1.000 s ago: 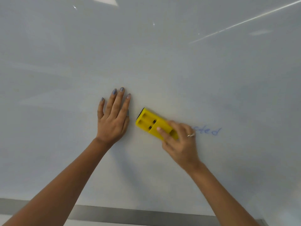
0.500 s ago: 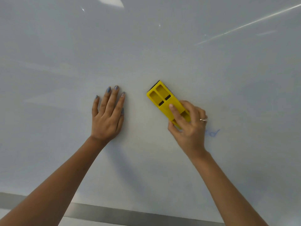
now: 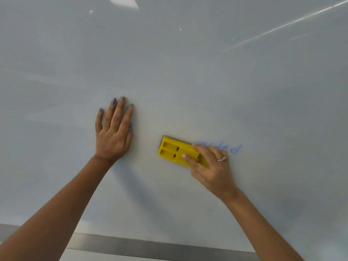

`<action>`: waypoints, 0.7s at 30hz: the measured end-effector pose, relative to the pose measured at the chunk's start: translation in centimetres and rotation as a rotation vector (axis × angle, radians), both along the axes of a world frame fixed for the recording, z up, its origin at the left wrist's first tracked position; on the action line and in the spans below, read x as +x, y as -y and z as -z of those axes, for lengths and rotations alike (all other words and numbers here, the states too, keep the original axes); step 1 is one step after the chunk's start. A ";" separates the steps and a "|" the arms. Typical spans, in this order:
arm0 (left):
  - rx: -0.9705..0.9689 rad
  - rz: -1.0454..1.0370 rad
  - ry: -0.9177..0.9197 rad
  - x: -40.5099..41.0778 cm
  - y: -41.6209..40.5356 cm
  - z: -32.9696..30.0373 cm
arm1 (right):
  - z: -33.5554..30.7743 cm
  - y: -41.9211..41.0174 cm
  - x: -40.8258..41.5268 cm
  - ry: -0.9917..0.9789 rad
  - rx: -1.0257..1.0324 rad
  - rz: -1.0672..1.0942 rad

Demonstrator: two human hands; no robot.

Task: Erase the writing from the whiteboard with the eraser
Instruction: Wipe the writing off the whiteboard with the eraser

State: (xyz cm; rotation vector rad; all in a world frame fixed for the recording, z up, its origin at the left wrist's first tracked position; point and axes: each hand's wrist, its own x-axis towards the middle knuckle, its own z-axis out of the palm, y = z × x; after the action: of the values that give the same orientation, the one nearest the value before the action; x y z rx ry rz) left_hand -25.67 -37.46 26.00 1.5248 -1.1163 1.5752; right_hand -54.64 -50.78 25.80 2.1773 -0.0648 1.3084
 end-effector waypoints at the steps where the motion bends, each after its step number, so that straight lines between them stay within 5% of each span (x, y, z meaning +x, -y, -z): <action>1: -0.002 0.000 -0.002 -0.1 0.0 0.0 | -1.0 0.6 -1.0 0.044 0.021 0.005; 8: 0.001 0.009 -0.045 -1.1 -0.1 -0.2 | -4.7 3.2 -3.7 0.425 0.218 0.049; 16: -0.017 -0.013 -0.079 -1.8 0.1 0.0 | 3.4 1.0 -2.4 -0.069 -0.015 0.030; 21: -0.005 -0.018 -0.078 -1.6 0.1 0.2 | 1.0 3.4 -5.9 -0.042 -0.015 0.045</action>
State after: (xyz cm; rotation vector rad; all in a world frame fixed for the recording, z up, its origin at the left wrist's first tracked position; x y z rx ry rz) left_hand -27.23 -37.60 25.84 1.5835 -1.0574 1.5153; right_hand -60.52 -54.16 24.79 2.1771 -0.0860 1.2338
